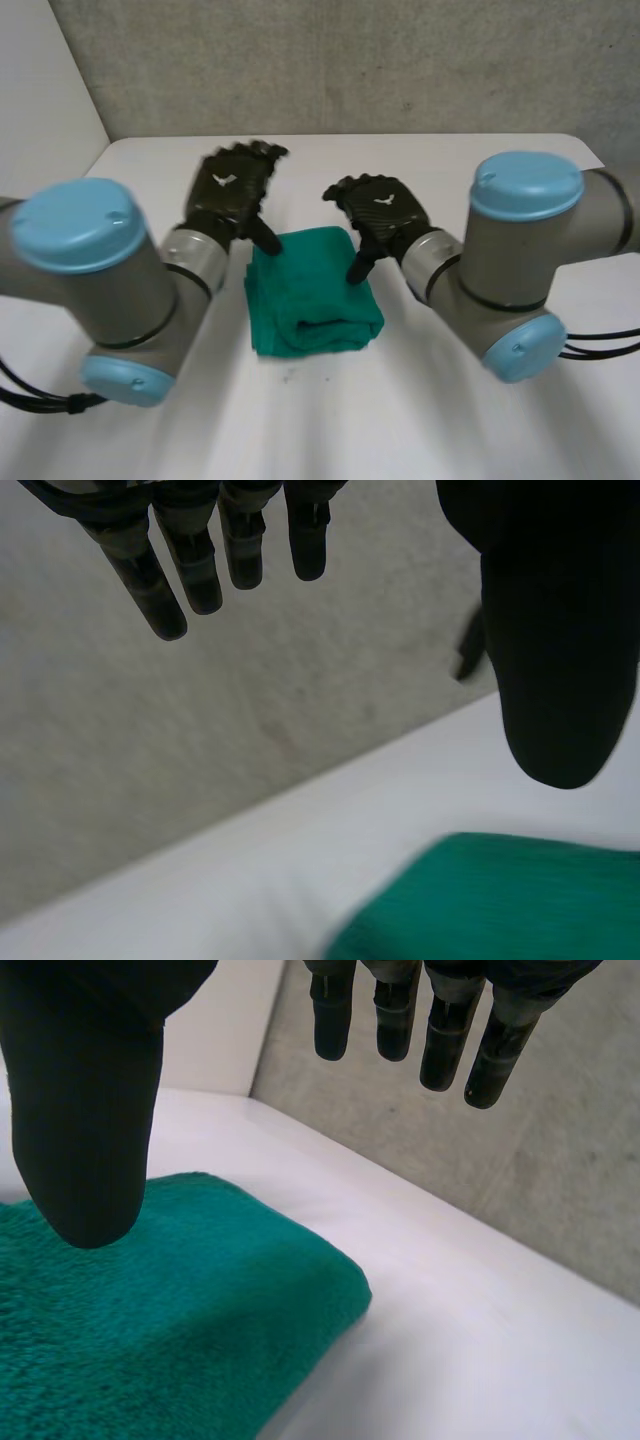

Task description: Fold the towel.

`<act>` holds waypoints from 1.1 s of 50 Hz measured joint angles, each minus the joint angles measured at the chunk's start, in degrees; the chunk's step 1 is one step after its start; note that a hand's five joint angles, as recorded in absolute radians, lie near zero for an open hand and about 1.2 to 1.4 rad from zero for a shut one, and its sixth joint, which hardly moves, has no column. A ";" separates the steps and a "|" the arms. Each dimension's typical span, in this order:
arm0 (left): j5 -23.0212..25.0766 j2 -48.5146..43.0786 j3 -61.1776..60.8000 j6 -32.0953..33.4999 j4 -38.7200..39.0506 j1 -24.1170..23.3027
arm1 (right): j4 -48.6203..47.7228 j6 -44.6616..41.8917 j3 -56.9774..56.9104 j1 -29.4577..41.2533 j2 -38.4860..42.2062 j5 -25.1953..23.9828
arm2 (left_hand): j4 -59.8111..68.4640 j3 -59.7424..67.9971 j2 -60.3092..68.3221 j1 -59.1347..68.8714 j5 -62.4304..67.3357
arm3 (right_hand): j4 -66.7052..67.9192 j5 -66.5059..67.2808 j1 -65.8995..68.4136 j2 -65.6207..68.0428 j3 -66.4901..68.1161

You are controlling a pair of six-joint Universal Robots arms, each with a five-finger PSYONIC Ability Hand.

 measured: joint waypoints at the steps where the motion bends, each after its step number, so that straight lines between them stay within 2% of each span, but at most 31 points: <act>1: 0.03 -1.00 0.89 -0.95 -1.03 -0.40 | 0.23 0.89 0.02 -0.60 0.03 -0.39 | 0.00 0.00 0.00 0.00 -0.01 | 0.00 0.00 0.00 0.00 0.00; 6: 0.06 -8.34 6.67 -5.43 -7.46 -2.62 | 2.56 3.06 -0.85 -2.71 2.15 -1.67 | 0.16 0.00 0.14 0.21 0.13 | 0.00 0.00 0.00 0.00 0.00; 11: -0.37 -13.46 9.51 -5.85 -11.95 -3.28 | 6.80 2.18 -3.64 -2.95 6.72 -2.12 | 0.78 0.14 1.30 0.77 0.20 | 0.00 0.00 0.00 0.00 0.00; 16: -2.28 -15.15 8.93 -2.87 -14.72 -2.31 | 10.18 0.04 -6.48 -2.20 9.90 -2.59 | 1.38 0.14 1.60 1.38 0.20 | 0.00 0.00 0.00 0.00 0.00; 23: -7.02 -14.34 4.50 5.84 -16.46 0.11 | 13.14 -5.87 -10.20 -0.72 14.20 -2.44 | 1.24 0.03 1.47 1.14 0.13 | 0.00 -0.34 -0.10 0.00 0.00; 30: -7.92 -11.77 2.07 9.80 -16.28 -0.17 | 14.78 -10.13 -11.25 0.03 14.91 -1.67 | 1.13 0.03 1.42 0.27 0.00 | 0.00 -0.34 -1.23 -0.05 0.00; 36: -7.58 -8.19 2.29 9.83 -16.02 -1.13 | 15.13 -10.97 -11.13 -0.08 12.16 -1.10 | 0.68 0.02 0.88 0.28 0.00 | 0.00 -0.60 -1.23 -0.07 0.00; 38: -7.48 -6.04 2.64 9.65 -15.77 -1.44 | 14.23 -10.34 -10.75 -0.36 8.48 0.14 | 0.51 0.02 0.84 0.28 0.00 | 0.00 -0.60 -1.23 -0.07 0.00; 42: -7.39 -1.92 3.34 9.37 -15.14 -1.63 | 10.84 -7.50 -9.48 -1.44 1.37 4.34 | 0.38 -0.04 0.43 0.27 -0.04 | 0.00 -0.60 -1.23 -0.07 0.00; 46: -7.44 5.02 5.18 8.72 -14.24 -0.60 | 4.66 -3.31 -6.56 -5.31 -8.25 12.89 | -0.31 -0.79 -0.18 -0.20 -0.13 | 0.00 -0.60 -1.23 -0.07 0.00; 51: -6.60 11.74 7.96 5.51 -14.99 3.42 | 1.85 -2.59 -4.34 -9.45 -15.14 18.47 | -0.34 -0.80 -0.22 -0.20 -0.13 | 0.00 -0.60 -1.23 -0.07 0.00; 55: -1.34 15.80 9.92 -0.78 -19.23 8.92 | 4.67 -4.23 -4.07 -12.99 -17.41 19.02 | -0.34 -0.80 -0.22 -0.20 -0.13 | 0.00 -0.60 -1.23 -0.07 0.00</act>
